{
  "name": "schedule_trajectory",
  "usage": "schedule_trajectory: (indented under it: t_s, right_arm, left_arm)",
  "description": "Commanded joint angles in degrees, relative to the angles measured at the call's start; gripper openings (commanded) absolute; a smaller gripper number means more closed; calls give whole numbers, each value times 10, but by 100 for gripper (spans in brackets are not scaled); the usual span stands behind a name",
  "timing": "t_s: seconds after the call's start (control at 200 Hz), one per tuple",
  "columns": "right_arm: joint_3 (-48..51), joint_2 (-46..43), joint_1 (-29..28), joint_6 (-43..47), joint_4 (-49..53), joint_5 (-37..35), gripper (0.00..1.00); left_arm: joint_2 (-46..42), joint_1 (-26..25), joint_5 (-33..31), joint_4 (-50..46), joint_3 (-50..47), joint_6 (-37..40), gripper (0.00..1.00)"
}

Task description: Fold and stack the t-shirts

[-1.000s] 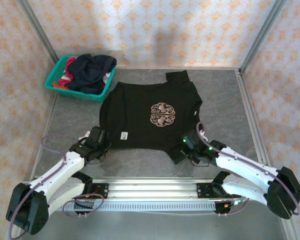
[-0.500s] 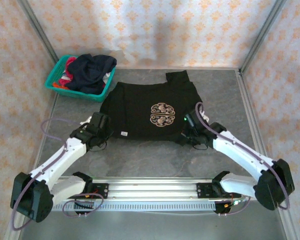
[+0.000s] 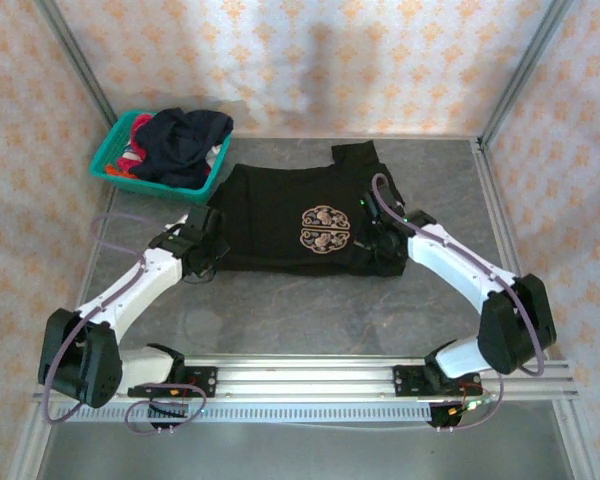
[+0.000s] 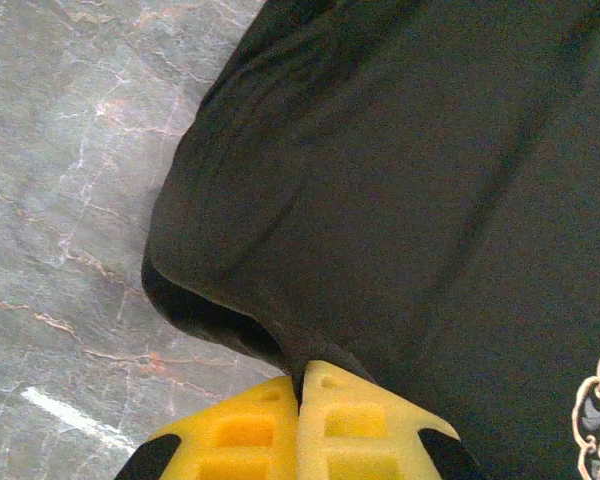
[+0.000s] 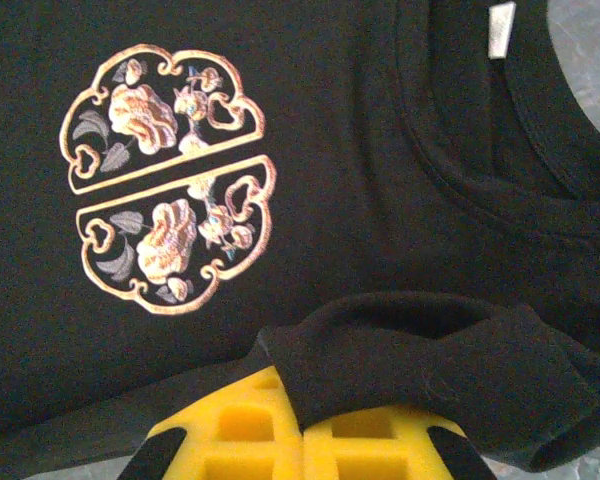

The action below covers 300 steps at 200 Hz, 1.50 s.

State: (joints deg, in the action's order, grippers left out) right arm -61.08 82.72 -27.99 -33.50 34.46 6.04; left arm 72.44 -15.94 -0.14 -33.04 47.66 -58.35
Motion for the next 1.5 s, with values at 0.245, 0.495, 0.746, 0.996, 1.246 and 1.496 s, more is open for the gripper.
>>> schedule_trajectory:
  t_s: [0.245, 0.495, 0.746, 0.996, 1.246, 1.496]
  right_arm:
    - [-68, 62, 30, 60, -12, 6, 0]
    - [-100, 99, 45, 74, -21, 10, 0]
    - [-141, 136, 50, 88, -21, 11, 0]
    - [-159, 165, 53, 95, -17, 8, 0]
    - [-173, 189, 63, 99, -25, 12, 0]
    - [-201, 208, 76, 103, -31, 15, 0]
  left_arm:
    - [56, 18, -39, -26, 53, 26, 0]
    - [94, 24, -42, -29, 82, 42, 0]
    - [120, 34, -38, -19, 102, 58, 0]
    - [158, 36, -33, -19, 134, 76, 0]
    - [197, 36, -30, -22, 167, 93, 0]
    - [224, 40, -33, -20, 177, 95, 0]
